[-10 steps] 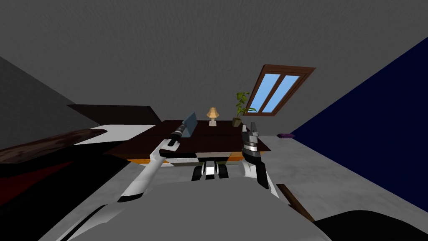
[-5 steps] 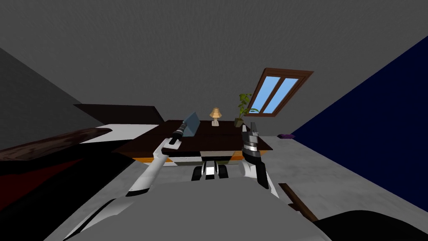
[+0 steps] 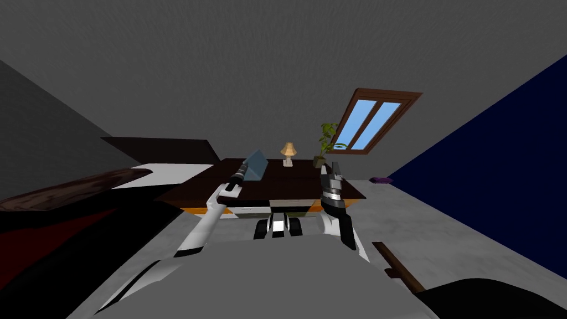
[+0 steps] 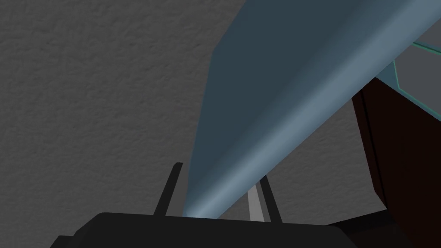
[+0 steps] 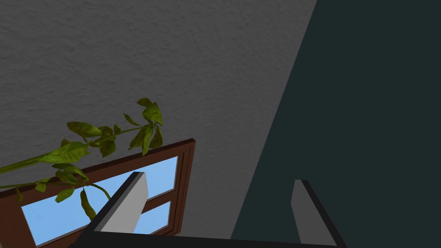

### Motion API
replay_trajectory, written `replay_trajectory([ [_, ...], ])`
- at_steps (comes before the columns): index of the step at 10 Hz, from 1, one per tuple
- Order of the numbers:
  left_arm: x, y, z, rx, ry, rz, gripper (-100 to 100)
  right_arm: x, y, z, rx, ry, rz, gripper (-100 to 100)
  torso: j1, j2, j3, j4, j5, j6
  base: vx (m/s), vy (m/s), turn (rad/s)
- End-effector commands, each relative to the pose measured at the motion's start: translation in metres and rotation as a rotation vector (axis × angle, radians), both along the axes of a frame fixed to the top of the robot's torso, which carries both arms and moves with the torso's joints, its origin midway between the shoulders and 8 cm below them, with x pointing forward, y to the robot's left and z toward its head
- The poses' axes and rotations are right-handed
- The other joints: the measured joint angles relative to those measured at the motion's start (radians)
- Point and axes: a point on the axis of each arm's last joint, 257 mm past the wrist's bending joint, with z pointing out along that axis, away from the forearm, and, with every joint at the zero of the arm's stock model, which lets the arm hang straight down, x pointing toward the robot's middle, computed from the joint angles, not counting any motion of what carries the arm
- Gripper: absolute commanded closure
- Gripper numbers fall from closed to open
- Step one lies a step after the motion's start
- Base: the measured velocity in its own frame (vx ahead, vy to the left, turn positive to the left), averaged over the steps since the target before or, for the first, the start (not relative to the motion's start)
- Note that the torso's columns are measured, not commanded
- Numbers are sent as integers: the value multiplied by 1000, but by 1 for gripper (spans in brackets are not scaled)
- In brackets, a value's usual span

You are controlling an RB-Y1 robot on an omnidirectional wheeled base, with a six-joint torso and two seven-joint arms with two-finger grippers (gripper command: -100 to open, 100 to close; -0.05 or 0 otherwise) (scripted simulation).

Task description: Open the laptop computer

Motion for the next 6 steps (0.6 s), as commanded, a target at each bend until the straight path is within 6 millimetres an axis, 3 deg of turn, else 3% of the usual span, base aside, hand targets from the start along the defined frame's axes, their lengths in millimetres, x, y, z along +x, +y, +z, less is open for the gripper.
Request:
replay_trajectory([
  [1, 1, -7, -19, -160, 2, -6, 100, 0, 0, 0, 0, 0, 0, 0, 2, 0, 0, 0, 1, -1, -2, 143, 11],
  [4, 2, -14, -39, -327, 5, -7, 100, 0, 0, 0, 0, 0, 0, 0, -2, 1, 0, 0, -1, -1, 0, 134, 18],
  [5, 0, -13, -37, -291, 9, -6, 100, 0, 0, 0, 0, 0, 0, 0, -3, 1, 0, 1, -2, 0, 2, 55, 1],
  [6, -3, -18, -56, -383, 14, -9, 100, 0, 0, 0, 0, 0, 0, 0, -8, 1, 1, 2, -3, 0, 10, 79, -8],
])
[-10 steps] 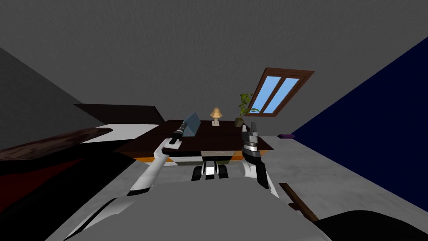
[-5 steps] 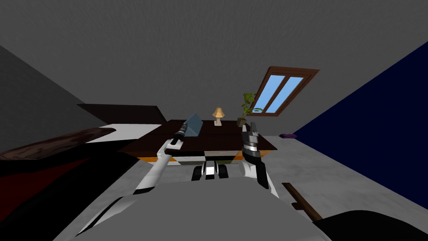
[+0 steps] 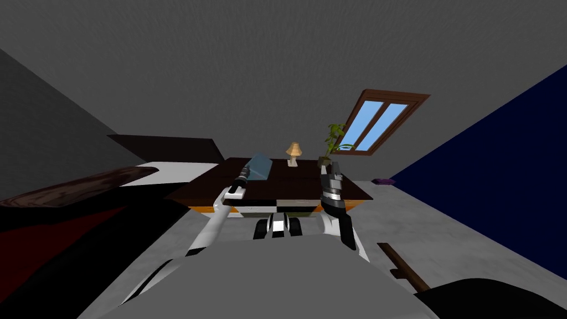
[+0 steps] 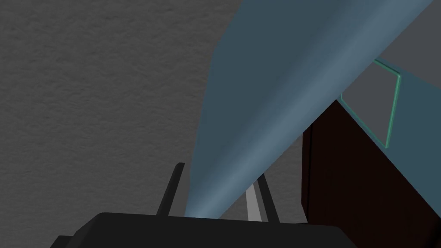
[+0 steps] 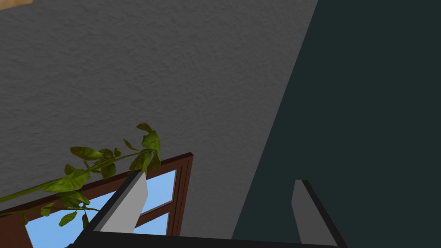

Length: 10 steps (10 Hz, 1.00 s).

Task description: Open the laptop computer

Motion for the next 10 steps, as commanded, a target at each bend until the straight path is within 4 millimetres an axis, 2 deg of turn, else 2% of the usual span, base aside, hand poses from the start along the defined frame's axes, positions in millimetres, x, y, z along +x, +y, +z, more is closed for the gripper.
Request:
replay_trajectory([
  [1, -5, -9, -24, -126, 2, -5, 100, 0, 0, 0, 0, 0, 0, 0, 2, 0, 0, -1, 1, 0, 30, 119, -26],
  [5, -14, -21, -55, -295, 2, 0, 100, 0, 0, 0, 0, 0, 0, 0, 5, -1, -1, -1, 2, -1, 23, 103, -14],
  [6, -7, -18, -43, -267, 9, 1, -100, 0, 0, 0, 0, 0, 0, 0, 5, -2, -1, -1, 2, -1, 4, 42, -9],
  [7, -7, -18, -43, -267, 9, 1, -100, 0, 0, 0, 0, 0, 0, 0, 2, 0, 0, -1, 1, 0, -23, -12, -4],
  [10, 1, -16, -27, -267, 9, 2, -100, 0, 0, 0, 0, 0, 0, 0, 4, 0, 0, 0, 1, 0, -32, -18, -4],
])
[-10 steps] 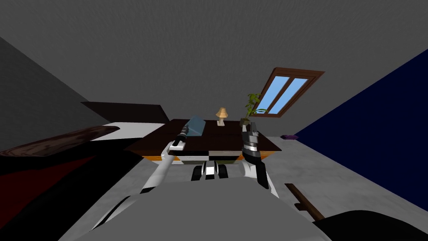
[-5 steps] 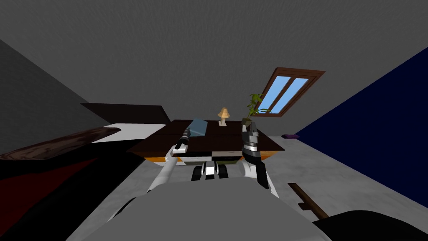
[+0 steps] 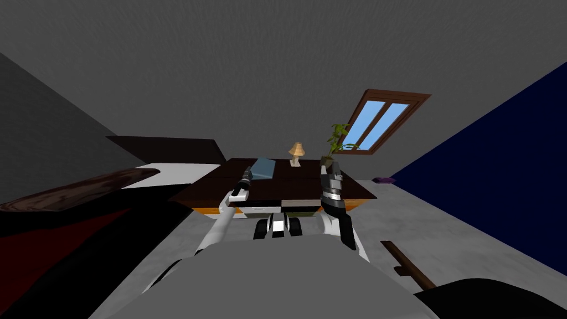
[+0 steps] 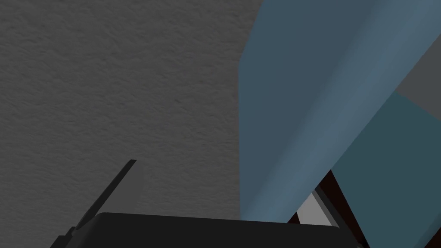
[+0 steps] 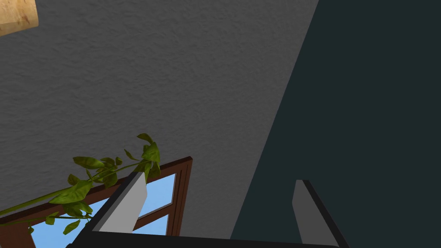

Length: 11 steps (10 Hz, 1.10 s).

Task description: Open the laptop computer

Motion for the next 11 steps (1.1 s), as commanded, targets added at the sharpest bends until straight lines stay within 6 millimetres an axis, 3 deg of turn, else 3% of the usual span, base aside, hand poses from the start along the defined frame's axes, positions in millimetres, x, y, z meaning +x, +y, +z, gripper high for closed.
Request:
replay_trajectory([
  [1, 8, 0, 16, -1, -5, 0, -100, 0, 0, 0, 0, 0, 0, 0, 1, 0, 0, 0, 0, 0, -27, -4, -10],
  [5, 16, 2, 39, -1, -5, 3, -100, 0, 0, 0, 0, 0, 0, 0, 1, -1, 0, -1, 1, 0, -26, -1, -5],
  [6, 14, 3, 32, -1, 0, 3, -100, 0, 0, 0, 0, 0, 0, 0, 1, -1, 0, -1, 0, 0, -10, -1, -1],
  [7, 14, 3, 31, -2, 3, 4, 0, 0, 0, 0, 0, 0, 0, 0, 1, -1, -1, -1, 1, 0, 0, 0, 0],
  [11, 13, 4, 25, -3, 16, 6, 0, 0, 0, 0, 0, 0, 0, 0, 1, -1, -1, -1, 1, 0, 0, 0, 0],
])
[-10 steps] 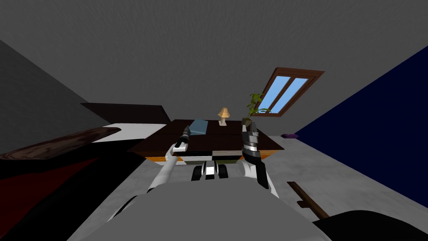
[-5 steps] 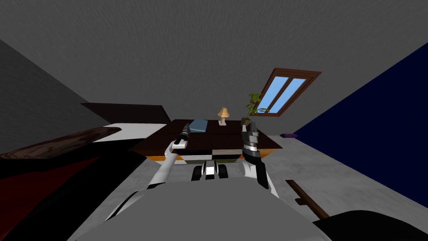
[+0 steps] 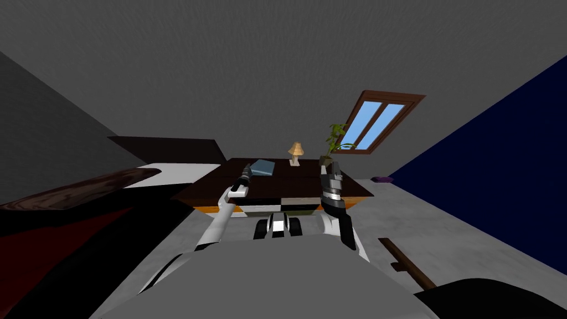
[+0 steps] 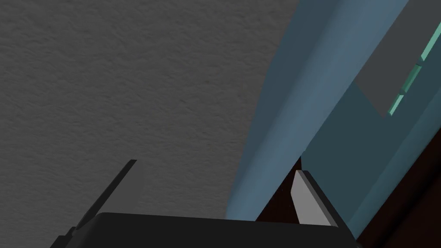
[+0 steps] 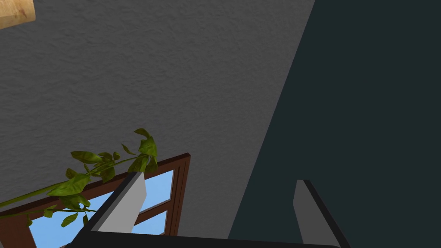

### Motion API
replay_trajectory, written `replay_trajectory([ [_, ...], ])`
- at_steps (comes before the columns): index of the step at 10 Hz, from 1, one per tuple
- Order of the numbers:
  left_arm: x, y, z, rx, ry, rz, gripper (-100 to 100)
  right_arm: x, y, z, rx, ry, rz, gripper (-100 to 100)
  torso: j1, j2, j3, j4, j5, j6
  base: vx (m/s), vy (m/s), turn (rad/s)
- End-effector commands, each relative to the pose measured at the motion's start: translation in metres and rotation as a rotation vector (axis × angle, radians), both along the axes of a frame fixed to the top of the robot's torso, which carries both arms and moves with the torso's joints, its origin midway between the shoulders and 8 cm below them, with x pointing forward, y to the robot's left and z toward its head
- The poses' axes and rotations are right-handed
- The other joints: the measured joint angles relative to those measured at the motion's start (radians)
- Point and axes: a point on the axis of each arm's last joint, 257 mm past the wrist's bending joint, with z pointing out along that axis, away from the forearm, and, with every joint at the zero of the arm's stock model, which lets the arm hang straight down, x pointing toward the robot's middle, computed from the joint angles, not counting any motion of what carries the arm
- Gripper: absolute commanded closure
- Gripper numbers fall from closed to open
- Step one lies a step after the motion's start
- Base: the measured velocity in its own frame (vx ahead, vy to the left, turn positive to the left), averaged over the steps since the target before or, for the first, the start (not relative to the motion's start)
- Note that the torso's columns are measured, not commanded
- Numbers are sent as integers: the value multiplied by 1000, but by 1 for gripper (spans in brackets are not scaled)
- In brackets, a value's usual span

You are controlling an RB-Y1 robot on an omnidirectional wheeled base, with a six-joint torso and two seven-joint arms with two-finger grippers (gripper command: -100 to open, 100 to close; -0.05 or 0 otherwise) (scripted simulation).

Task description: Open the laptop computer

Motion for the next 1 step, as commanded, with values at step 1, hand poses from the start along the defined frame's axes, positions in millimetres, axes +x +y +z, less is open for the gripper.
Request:
replay_trajectory([
  [1, 0, 0, 2, 0, -3, -1, 0, 0, 0, 0, 0, 0, 0, 0, 1, -1, -1, -2, 1, 0, 0, 0, 0],
])
